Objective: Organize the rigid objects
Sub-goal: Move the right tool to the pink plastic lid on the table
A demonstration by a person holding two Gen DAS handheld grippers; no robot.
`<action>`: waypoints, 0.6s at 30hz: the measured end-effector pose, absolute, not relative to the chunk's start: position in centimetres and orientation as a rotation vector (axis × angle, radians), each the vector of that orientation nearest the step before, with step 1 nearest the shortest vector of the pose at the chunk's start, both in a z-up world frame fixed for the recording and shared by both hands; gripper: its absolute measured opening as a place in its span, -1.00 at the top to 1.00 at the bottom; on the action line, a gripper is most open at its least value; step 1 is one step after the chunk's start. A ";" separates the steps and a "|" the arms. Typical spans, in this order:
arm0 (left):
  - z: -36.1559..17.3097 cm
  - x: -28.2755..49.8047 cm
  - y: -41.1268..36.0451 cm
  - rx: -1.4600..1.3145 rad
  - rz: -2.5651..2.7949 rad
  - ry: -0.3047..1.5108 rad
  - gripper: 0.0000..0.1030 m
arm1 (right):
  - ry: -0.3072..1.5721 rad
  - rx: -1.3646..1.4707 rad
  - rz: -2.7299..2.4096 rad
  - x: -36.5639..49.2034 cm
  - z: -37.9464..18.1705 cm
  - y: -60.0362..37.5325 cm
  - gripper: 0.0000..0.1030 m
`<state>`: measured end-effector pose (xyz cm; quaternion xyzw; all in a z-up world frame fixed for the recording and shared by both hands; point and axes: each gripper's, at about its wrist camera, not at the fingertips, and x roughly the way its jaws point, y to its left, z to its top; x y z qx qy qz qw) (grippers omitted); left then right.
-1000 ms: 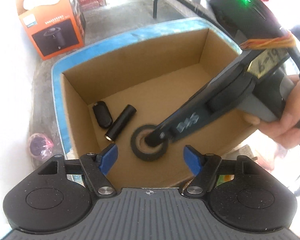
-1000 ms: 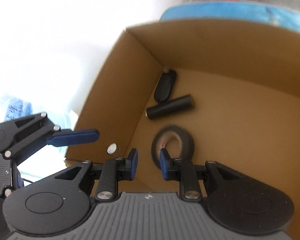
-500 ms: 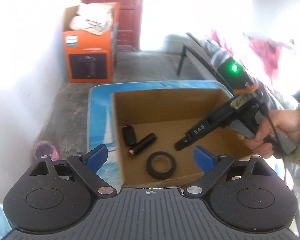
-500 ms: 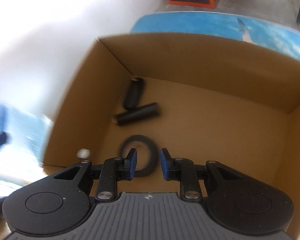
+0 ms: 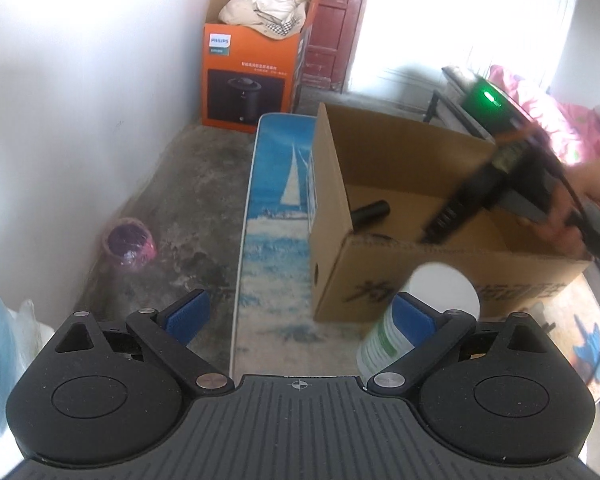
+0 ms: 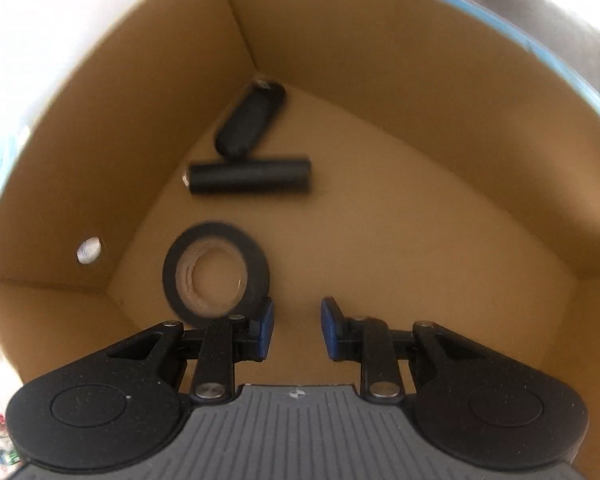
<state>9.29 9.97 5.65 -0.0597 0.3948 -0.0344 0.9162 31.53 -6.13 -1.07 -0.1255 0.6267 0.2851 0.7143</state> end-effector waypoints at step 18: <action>4.5 3.2 4.5 -0.039 -0.320 0.751 -1.00 | 0.832 0.036 0.671 15.6 12.6 -20.3 -0.36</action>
